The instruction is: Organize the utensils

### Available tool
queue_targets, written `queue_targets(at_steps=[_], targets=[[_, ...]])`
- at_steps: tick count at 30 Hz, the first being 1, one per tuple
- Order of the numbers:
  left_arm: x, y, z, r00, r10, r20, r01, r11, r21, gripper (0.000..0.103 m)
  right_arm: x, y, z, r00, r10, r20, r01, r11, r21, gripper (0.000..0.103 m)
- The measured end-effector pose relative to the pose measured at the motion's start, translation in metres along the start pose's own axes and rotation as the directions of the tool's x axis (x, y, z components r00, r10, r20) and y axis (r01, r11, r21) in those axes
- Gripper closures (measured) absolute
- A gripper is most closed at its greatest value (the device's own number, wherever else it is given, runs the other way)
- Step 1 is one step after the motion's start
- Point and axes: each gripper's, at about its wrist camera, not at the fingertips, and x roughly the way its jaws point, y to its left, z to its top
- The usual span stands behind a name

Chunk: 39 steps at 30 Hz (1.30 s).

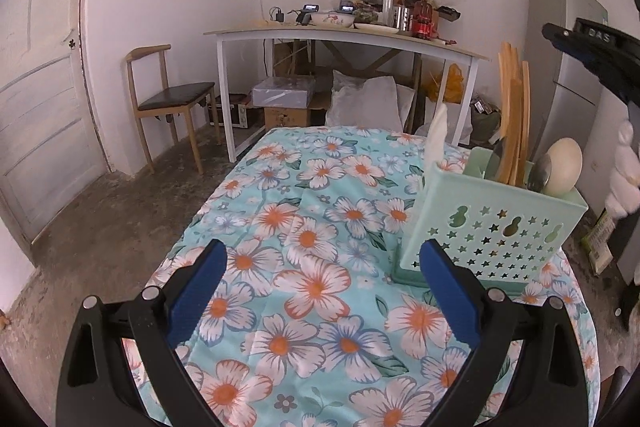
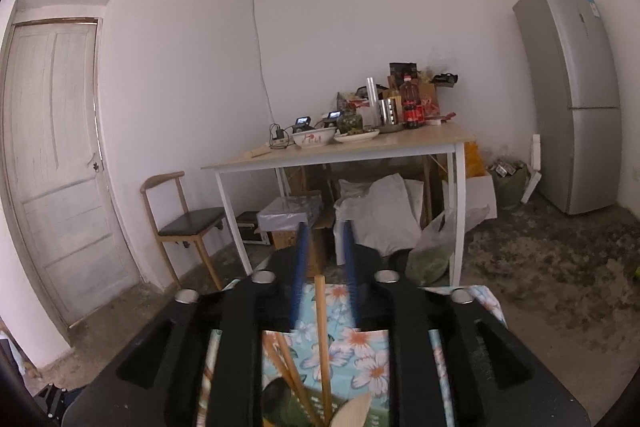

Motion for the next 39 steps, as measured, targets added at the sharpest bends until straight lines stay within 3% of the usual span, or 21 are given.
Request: queue_targets(at_steps=[3,9,13,16,18,21,28,39], targets=[[-0.005,0.002,0.0,1.0,0.005,0.004,-0.005,1.0,-0.005,0.008,-0.017,0.0,0.002,1.0,0.001,0.007,-0.001,1.0,0.014,0.072],[-0.014,0.004,0.003,1.0,0.016,0.02,-0.016,1.0,-0.005,0.006,-0.064,0.009,-0.005,1.0,-0.029,-0.005,0.029,0.999,-0.014,0.043],[-0.023,0.003,0.004,1.0,-0.003,0.03,0.002,1.0,0.025,0.006,-0.091,0.018,-0.028,0.995,-0.076,-0.067,0.076,0.997,-0.011,0.017],[-0.03,0.001,0.007,0.999,-0.005,0.037,0.003,0.999,0.054,0.006,-0.103,0.029,-0.052,0.978,-0.148,-0.146,0.148,0.989,-0.005,0.008],[-0.037,0.001,0.006,0.998,0.01,0.066,-0.016,0.996,0.083,0.006,-0.111,0.033,-0.068,0.968,-0.179,-0.173,0.183,0.983,0.008,0.008],[-0.04,0.001,0.003,0.999,-0.008,0.046,0.004,0.997,0.079,0.006,-0.121,0.034,-0.086,0.952,-0.229,-0.204,0.241,0.97,0.032,0.008],[-0.058,-0.004,-0.005,0.999,-0.034,0.035,0.032,0.997,0.074,0.006,-0.135,0.05,-0.106,0.891,-0.359,-0.278,0.368,0.93,-0.019,0.008],[-0.064,-0.011,-0.007,0.997,-0.067,0.03,0.064,0.995,0.079,0.006,-0.148,0.039,-0.119,0.857,-0.412,-0.311,0.44,0.898,0.024,0.008]])
